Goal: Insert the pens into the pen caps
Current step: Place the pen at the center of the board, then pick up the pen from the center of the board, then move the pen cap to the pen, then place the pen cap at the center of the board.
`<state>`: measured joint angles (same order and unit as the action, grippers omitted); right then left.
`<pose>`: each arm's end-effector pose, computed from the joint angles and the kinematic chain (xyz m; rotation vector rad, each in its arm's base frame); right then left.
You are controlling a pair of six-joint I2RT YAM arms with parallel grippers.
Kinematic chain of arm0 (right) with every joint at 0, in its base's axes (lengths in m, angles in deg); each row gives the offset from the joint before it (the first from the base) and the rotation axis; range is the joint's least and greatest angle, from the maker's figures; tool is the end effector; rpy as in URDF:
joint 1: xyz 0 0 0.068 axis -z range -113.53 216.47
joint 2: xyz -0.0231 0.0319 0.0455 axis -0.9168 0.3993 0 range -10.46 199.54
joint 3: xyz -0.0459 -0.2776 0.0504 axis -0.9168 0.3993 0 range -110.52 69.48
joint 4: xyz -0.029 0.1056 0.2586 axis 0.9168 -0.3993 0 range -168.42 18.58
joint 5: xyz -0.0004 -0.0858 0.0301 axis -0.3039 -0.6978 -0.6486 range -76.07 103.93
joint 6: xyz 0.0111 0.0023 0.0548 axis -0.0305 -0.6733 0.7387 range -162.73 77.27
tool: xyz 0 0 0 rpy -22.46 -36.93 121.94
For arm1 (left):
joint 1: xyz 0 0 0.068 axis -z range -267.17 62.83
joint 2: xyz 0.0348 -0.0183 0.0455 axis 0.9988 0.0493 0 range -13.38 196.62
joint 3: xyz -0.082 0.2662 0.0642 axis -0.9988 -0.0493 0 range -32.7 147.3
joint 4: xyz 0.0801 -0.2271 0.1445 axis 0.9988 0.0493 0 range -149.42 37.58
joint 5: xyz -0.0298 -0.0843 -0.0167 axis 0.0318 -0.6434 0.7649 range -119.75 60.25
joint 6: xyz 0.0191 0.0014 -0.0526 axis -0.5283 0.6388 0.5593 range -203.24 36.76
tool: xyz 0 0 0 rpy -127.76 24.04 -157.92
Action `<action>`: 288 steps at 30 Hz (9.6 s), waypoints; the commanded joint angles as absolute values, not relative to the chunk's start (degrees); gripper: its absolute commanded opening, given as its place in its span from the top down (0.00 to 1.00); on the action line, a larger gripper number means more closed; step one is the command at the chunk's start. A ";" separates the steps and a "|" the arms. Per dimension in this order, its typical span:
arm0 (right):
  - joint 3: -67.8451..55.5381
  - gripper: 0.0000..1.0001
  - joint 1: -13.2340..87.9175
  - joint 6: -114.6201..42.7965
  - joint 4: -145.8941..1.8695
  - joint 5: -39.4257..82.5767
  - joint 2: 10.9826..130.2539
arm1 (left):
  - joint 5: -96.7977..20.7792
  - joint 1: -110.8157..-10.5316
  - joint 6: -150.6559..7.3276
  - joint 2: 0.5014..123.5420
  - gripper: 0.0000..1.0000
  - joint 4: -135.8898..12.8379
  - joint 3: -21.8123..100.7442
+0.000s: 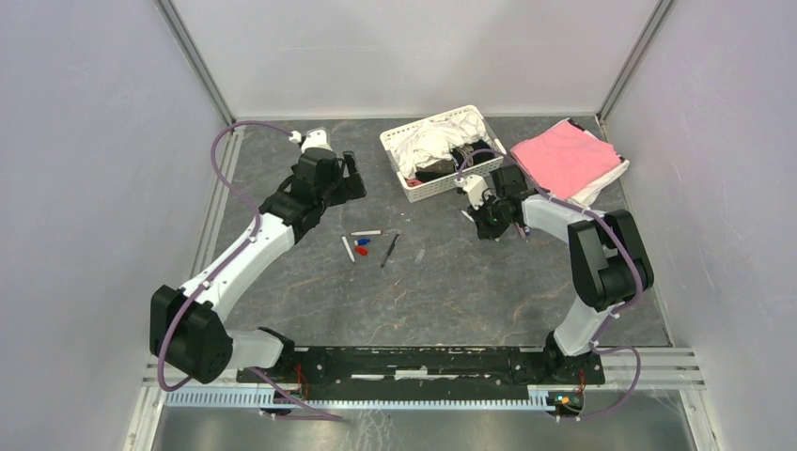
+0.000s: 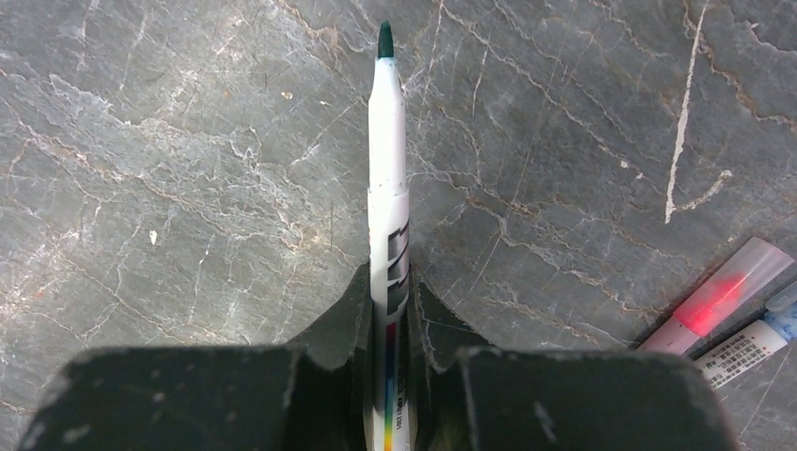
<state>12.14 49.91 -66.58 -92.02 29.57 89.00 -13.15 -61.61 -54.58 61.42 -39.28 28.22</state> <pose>0.3362 0.1108 0.1547 -0.9915 2.4406 0.3199 0.2857 -0.1245 0.3137 -0.2237 2.1346 -0.2406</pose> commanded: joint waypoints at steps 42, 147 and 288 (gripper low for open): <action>3.17 0.50 56.23 -68.04 -96.36 44.76 85.87 | -16.03 -61.79 -52.92 61.30 0.05 -45.99 30.31; 10.36 1.00 73.73 -58.25 -82.85 61.36 84.25 | -45.15 -61.86 -38.31 67.29 0.04 -75.78 21.65; 20.17 1.00 56.87 -61.84 -82.81 62.37 76.74 | -64.74 -59.44 -53.63 85.53 0.96 -81.75 26.18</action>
<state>21.06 57.10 -60.18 -82.31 64.43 77.57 -66.83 -59.47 -44.02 89.14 -92.13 22.82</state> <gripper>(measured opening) 0.043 0.223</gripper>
